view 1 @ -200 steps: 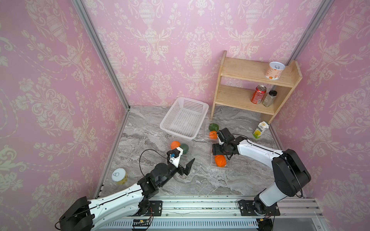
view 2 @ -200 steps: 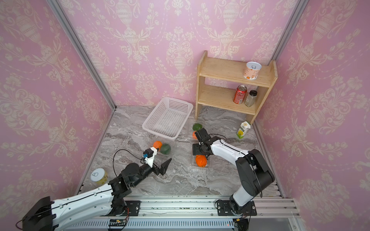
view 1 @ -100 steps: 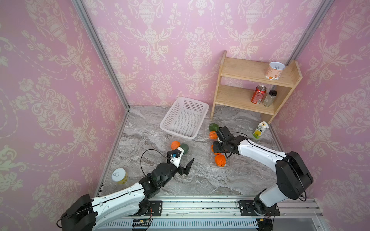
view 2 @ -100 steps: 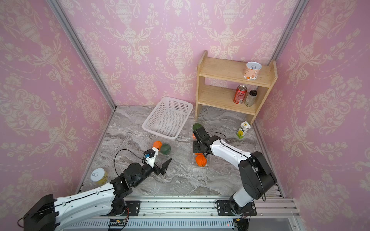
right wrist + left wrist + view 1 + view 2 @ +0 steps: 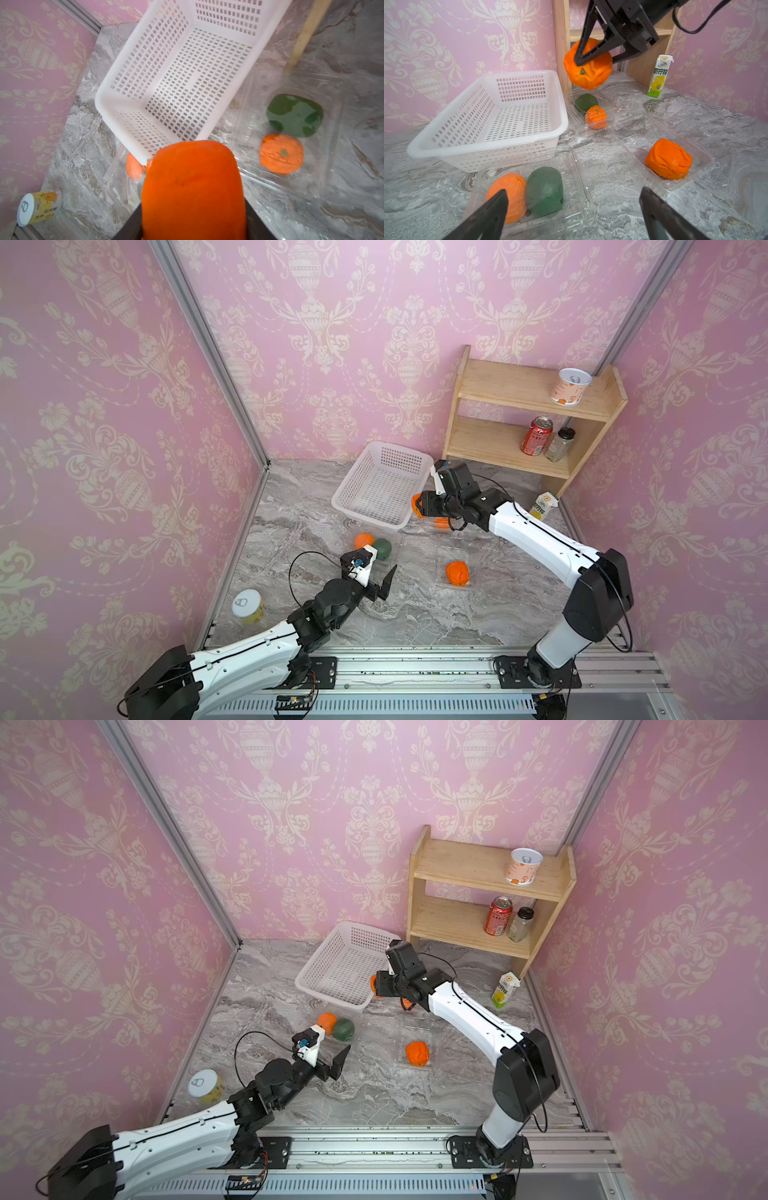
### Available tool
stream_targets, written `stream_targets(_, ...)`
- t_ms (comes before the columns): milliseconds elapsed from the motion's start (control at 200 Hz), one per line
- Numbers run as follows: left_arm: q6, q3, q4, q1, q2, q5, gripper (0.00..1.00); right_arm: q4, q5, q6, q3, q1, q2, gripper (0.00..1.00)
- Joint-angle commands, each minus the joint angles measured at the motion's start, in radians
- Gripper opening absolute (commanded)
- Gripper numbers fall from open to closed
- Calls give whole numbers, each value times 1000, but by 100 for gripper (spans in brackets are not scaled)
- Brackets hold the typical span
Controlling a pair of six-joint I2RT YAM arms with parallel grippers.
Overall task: Take oranges out of containers
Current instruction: Place the orange in the basket, then pick up the orange from the packing box.
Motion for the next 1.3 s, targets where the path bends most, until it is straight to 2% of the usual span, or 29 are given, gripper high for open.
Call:
stream_targets(0, 34, -19, 8, 16, -14, -40, 99, -52, -55, -30, 137, 5, 134, 53)
stream_targets(135, 32, -23, 12, 31, -10, -44, 99, -111, -53, -31, 327, 5, 298, 56)
stream_targets(250, 27, -22, 13, 42, 4, -37, 99, -107, -53, -29, 422, 6, 383, 59)
stream_targets(350, 22, -20, 13, 49, 15, -33, 99, -148, -47, -42, 509, 6, 437, 72)
stream_targets(520, 15, -21, 14, 55, 20, -23, 99, -183, -49, -70, 550, 6, 438, 83)
stream_targets(600, 14, -21, 15, 57, 17, -8, 99, -184, -46, -84, 522, 8, 398, 83)
stream_targets(811, 15, -14, 12, 58, 17, 28, 99, -144, 74, -129, 277, 56, 163, 82)
stream_targets(961, 4, -15, 28, 57, 30, 68, 99, -150, 147, -78, 51, 79, -24, 82)
stream_targets(1066, -3, -16, 44, 57, 43, 93, 99, -116, 153, -29, -136, 87, -173, 83)
stream_targets(1296, -27, -12, 89, 57, 115, 106, 99, -108, 247, 95, -503, 143, -477, 85)
